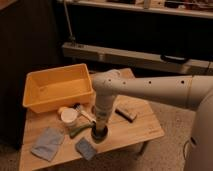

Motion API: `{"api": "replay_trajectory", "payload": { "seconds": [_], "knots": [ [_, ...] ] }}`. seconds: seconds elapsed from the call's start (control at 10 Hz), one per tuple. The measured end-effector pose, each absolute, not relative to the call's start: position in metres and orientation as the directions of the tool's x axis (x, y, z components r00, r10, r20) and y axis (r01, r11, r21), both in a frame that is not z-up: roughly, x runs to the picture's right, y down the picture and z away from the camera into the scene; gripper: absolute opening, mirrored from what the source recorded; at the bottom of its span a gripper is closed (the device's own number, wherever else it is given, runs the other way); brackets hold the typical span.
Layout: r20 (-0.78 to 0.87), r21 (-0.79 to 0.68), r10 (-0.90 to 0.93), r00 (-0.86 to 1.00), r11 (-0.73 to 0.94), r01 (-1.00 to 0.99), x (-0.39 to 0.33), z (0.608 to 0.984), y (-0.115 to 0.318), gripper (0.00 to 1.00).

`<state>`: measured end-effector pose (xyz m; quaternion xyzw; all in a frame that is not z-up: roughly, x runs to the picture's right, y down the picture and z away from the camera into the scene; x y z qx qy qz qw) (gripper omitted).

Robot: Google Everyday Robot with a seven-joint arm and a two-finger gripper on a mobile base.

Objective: Stack cups on top of each other

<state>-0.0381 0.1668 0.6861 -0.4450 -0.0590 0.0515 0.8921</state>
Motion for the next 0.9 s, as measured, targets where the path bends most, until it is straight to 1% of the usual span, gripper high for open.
{"api": "replay_trajectory", "payload": {
  "seconds": [0.1,0.3,0.9],
  "knots": [
    [0.065,-0.795,0.122,0.99,0.606,-0.022,-0.054,0.682,0.155,0.16],
    [0.08,-0.784,0.106,0.991,0.621,-0.003,-0.077,0.689,0.144,0.16],
    [0.04,-0.75,0.089,0.995,0.66,-0.029,-0.111,0.729,0.089,0.16]
  ]
}}
